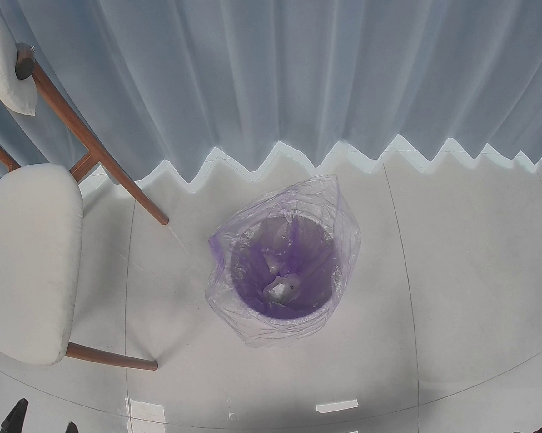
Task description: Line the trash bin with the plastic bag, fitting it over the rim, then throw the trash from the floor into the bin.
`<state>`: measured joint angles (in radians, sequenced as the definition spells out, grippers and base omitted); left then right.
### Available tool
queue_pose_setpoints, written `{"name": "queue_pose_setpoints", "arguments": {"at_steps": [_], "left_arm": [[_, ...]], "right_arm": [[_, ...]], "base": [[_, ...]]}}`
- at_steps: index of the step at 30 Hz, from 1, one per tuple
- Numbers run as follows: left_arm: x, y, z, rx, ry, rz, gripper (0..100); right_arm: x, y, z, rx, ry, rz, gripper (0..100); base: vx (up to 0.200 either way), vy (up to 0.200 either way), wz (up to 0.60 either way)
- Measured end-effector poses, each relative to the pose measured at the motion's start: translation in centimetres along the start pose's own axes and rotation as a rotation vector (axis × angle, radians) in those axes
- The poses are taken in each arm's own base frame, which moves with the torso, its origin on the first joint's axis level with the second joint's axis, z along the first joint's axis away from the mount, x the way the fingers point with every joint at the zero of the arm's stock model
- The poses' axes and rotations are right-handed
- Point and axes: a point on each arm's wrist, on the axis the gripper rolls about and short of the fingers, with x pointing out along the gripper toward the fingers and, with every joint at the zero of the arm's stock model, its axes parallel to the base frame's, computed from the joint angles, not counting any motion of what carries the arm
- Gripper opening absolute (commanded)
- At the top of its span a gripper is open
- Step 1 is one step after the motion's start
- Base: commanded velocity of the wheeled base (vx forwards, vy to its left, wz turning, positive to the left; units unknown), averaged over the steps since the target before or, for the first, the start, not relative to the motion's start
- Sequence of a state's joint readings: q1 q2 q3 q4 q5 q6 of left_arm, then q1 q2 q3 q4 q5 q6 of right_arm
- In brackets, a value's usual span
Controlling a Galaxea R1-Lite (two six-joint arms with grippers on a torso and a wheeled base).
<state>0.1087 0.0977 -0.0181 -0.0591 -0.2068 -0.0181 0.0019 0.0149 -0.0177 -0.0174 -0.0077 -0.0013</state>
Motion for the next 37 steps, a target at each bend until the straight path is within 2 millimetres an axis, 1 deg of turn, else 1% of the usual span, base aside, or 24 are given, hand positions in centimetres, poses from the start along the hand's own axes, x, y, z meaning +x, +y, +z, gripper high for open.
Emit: {"name": "queue_pose_setpoints", "arguments": {"at_steps": [5,9,13,19,21,23,29,37], "left_arm": [[-0.1,-0.4,-0.1,0.034,-0.003,-0.164,100],[-0.1,-0.5,-0.1,0.077,-0.010,-0.226,100],[-0.1,-0.4,-0.1,0.074,-0.009,-0.157,100],[-0.1,0.3,-0.3,0.047,0.017,0.132,100],[-0.1,0.4,-0.4,0.042,0.024,0.183,100],[-0.2,0.5,-0.5,0.037,0.031,0.182,100],[-0.3,0.6,-0.6,0.032,0.023,0.080,100],[-0.7,0.6,-0.8,0.028,-0.013,0.091,100]], "right_arm": [[0.0,0.1,-0.1,0.001,0.008,0.019,100],[0.0,0.1,-0.2,0.000,0.010,0.026,100],[0.0,0.1,-0.2,-0.001,0.010,0.029,100],[0.0,0.1,-0.2,0.001,0.011,0.029,100],[0.0,0.1,-0.2,0.001,0.011,0.029,100],[0.0,0.1,-0.2,0.001,0.011,0.029,100],[0.0,0.1,-0.2,0.000,0.012,0.029,100],[0.0,0.1,-0.2,-0.001,0.013,0.029,100]], "base": [[0.000,0.000,0.00],[0.000,0.000,0.00],[0.000,0.000,0.00],[0.000,0.000,0.00],[0.000,0.000,0.00],[0.000,0.000,0.00],[0.000,0.000,0.00],[0.000,0.000,0.00]]}}
